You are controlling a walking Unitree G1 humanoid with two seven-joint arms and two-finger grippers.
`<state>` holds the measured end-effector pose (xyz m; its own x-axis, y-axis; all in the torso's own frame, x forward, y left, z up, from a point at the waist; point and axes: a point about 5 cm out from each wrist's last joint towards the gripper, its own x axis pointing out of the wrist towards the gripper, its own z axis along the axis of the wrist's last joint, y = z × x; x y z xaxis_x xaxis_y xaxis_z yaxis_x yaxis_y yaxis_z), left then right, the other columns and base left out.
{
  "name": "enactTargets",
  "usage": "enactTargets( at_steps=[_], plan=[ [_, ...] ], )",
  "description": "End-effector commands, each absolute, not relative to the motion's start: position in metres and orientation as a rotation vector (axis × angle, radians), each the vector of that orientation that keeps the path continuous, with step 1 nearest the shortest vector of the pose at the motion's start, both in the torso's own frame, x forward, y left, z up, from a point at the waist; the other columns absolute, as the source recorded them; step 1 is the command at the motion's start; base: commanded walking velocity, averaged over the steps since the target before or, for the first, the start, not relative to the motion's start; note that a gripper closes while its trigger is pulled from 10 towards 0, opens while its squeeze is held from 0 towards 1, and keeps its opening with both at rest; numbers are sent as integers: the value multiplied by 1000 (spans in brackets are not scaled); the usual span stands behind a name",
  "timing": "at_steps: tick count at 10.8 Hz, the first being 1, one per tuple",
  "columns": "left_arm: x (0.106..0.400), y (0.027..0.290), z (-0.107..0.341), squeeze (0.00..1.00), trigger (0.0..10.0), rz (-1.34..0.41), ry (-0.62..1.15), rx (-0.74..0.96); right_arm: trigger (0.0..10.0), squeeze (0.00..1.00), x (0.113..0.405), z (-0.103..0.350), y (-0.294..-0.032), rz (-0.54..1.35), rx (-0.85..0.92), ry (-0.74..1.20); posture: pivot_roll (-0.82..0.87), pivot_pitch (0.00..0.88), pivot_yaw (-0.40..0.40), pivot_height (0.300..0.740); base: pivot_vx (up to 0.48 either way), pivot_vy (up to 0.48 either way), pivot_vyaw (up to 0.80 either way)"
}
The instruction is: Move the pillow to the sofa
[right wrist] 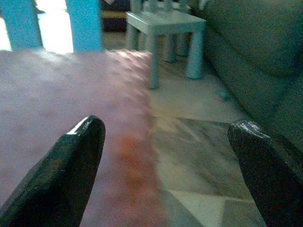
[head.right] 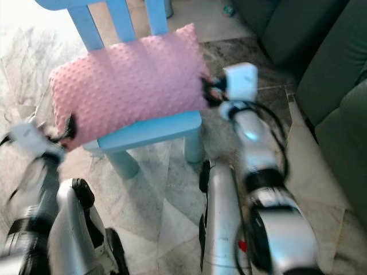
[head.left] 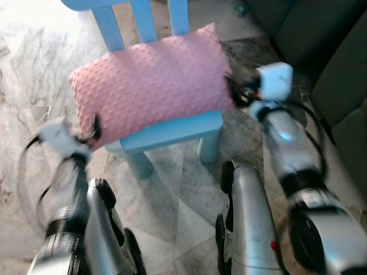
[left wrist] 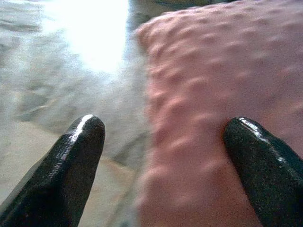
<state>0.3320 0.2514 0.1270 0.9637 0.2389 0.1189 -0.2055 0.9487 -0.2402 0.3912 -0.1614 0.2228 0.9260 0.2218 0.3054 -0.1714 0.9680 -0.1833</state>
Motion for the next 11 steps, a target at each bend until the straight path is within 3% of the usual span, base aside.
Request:
enactTargets(
  at_steps=[1, 3, 7, 9, 11],
  plan=[
    [315, 262, 131, 0, 10000, 294, -174, -195, 10000, 0, 382, 229, -165, 175, -216, -367, -160, 358, 43, 397, 0, 0, 0],
    [302, 273, 150, 0, 10000, 362, -220, -159, 10000, 0, 372, 233, -172, 132, -237, -390, -155, 339, 42, 397, 0, 0, 0],
    [330, 287, 185, 0, 10000, 386, -246, -180, 10000, 0, 395, 267, -195, 79, -267, -394, -150, 325, 31, 397, 0, 0, 0],
    [353, 273, 178, 0, 10000, 329, -173, -299, 10000, 0, 407, 281, -183, 113, -295, -402, -152, 335, 23, 397, 0, 0, 0],
    [372, 252, 169, 0, 10000, 244, -97, -438, 10000, 0, 418, 264, -159, 216, -182, -246, -151, 345, 14, 397, 0, 0, 0]
  ],
)
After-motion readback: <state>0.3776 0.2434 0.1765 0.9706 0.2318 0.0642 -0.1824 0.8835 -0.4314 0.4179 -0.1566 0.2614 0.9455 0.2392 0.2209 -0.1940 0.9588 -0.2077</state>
